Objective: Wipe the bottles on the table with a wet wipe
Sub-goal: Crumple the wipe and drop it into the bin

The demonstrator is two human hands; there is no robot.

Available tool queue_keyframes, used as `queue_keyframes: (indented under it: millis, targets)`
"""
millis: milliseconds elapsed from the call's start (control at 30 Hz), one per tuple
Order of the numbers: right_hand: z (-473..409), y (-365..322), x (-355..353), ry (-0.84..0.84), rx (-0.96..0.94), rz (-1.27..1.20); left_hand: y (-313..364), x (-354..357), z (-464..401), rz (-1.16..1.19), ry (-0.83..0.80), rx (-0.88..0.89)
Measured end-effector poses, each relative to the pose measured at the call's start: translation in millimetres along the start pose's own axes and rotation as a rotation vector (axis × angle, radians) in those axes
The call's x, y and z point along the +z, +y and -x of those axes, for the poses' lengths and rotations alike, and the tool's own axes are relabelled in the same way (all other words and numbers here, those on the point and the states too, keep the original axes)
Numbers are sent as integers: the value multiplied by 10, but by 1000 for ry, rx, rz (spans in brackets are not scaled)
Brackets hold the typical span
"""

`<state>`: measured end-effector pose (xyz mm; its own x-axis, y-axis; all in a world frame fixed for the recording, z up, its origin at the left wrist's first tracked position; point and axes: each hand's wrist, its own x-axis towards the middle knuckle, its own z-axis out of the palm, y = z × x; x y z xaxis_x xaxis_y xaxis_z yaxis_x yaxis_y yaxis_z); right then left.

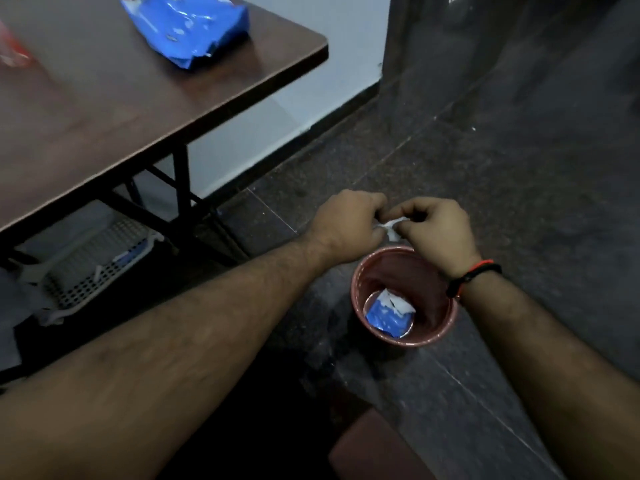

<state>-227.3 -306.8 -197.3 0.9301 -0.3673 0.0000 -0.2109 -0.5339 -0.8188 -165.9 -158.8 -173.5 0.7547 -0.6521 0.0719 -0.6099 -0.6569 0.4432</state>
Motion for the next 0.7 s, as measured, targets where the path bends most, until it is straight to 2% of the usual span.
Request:
queue_keyframes:
  millis: [100,200,367,467,700]
  targets:
    - [52,399,129,-24,147,-68,-59,400,-38,-21,-150,12]
    - [125,786,291,-35,239,-126,-153,799,-55,-62,-370,19]
    - [231,1408,584,45,372,-8,-343,1380,-35,-179,-703,47]
    - [267,1694,757,72,438,57,-443,1641,46,-251,-782,60]
    - [303,2064,996,45,521,177,-552,1903,88,-397,-786,21]
